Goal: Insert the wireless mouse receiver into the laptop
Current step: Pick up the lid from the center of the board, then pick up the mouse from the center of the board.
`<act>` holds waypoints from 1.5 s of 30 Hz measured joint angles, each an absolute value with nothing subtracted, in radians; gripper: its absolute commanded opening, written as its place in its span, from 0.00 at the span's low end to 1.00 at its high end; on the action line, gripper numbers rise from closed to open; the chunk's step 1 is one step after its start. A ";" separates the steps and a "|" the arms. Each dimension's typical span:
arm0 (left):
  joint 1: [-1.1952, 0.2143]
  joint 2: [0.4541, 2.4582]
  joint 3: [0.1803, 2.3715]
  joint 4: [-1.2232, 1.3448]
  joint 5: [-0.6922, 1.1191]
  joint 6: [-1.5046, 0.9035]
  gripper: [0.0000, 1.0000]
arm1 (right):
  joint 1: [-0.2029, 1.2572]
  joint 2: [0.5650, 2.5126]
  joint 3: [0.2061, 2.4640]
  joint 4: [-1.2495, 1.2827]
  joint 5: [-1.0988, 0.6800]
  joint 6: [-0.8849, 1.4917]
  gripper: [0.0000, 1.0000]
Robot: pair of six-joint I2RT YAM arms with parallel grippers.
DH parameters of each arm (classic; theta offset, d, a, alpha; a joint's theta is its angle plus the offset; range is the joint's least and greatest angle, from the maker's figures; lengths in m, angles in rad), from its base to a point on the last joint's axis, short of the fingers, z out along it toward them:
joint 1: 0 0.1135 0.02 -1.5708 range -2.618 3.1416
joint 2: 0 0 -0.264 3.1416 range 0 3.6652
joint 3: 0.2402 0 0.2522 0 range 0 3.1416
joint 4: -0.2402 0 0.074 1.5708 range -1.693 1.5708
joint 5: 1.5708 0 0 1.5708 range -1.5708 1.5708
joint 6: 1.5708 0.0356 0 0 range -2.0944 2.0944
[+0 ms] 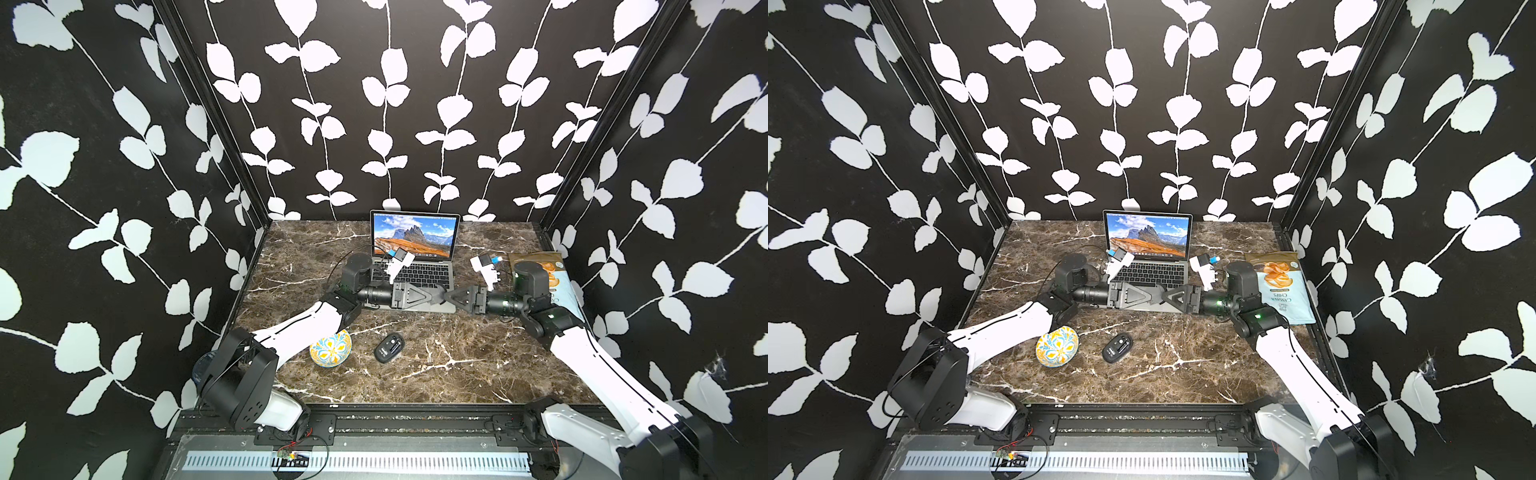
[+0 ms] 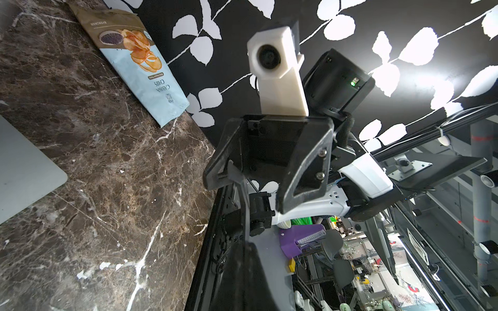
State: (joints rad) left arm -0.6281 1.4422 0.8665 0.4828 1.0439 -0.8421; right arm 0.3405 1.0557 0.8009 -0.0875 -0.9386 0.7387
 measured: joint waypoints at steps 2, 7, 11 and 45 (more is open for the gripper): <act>-0.630 1.442 0.863 0.488 1.052 -0.847 0.00 | 0.346 1.071 0.801 -0.045 -0.960 0.765 0.45; -0.634 1.442 0.842 0.533 1.064 -0.883 0.00 | 0.355 1.107 0.801 0.004 -0.994 0.799 0.28; -0.634 1.442 0.833 0.556 1.066 -0.902 0.00 | 0.356 1.117 0.785 0.052 -1.013 0.830 0.14; -0.970 1.482 0.820 -0.502 -0.107 -0.191 0.89 | 0.316 1.126 0.595 0.230 -0.923 0.913 0.02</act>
State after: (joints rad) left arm -0.9703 1.4822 0.8200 -0.5022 -0.1070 -0.1905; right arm 0.3161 1.1263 0.5945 0.2298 -0.9230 0.9134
